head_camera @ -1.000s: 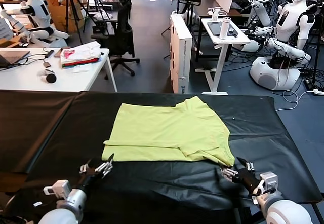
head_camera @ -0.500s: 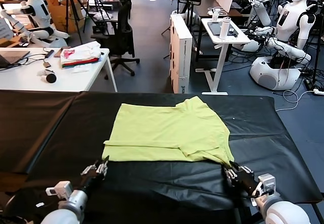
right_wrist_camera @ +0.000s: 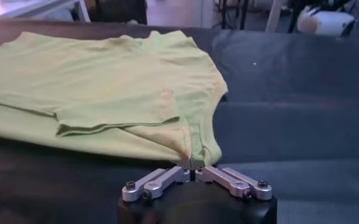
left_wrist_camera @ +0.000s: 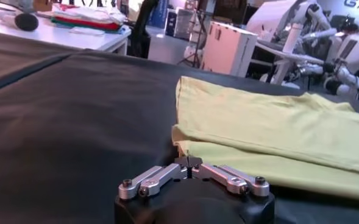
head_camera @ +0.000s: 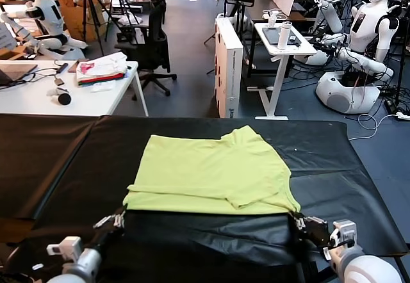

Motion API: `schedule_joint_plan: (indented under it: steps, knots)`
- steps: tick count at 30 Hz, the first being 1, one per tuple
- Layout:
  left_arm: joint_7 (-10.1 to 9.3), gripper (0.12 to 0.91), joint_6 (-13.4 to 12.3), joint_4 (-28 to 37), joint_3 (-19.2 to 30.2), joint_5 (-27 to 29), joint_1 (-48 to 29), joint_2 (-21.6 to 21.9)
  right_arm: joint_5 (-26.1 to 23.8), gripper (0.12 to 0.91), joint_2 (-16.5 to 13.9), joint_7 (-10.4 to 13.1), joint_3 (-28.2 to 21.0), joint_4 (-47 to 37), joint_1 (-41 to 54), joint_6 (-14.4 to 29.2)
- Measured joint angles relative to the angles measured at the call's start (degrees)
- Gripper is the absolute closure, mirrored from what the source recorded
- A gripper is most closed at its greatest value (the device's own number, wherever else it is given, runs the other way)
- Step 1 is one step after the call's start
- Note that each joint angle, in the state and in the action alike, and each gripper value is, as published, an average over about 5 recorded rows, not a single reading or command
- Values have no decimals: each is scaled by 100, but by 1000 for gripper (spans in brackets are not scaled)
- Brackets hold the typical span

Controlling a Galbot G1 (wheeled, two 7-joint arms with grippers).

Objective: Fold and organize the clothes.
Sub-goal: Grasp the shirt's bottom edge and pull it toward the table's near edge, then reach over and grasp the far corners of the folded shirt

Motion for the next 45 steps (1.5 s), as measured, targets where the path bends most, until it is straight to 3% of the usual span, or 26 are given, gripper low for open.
schedule_joint_plan:
  steps: [14,16,18,21,27,29,32,37,43,45]
  knots:
    - [-3,882,-93,-197,-331,53,699,175,9,881,-168,34,-16,262,-356,-100]
    - [-25,882,-76,-215,-341,53,734,160,13,833,-187,17,5,288,-368,-118]
    - [-60,874,-54,-252,-359,46,770,146,24,728,-197,1,30,326,-390,-132]
    - [-160,774,5,-334,-408,-18,834,106,75,540,-215,2,76,409,-447,-183]
    - [-497,406,306,-566,-602,-251,1012,102,403,216,-345,17,287,656,-483,-280]
    - [-592,276,408,-627,-699,-373,1037,143,597,149,-380,16,366,667,-351,-243]
    - [-648,155,581,-671,-864,-531,959,214,834,122,-382,-18,384,531,85,-163]
    - [-662,124,933,-627,-956,-608,406,336,955,118,-184,-38,2,-163,1399,-244]
    - [-1127,123,1687,-376,-687,-1372,-840,524,934,118,203,51,-926,-1198,3124,-542]
    - [-1188,123,1908,-245,-579,-1709,-1285,599,894,118,316,63,-1252,-1539,3641,-605]
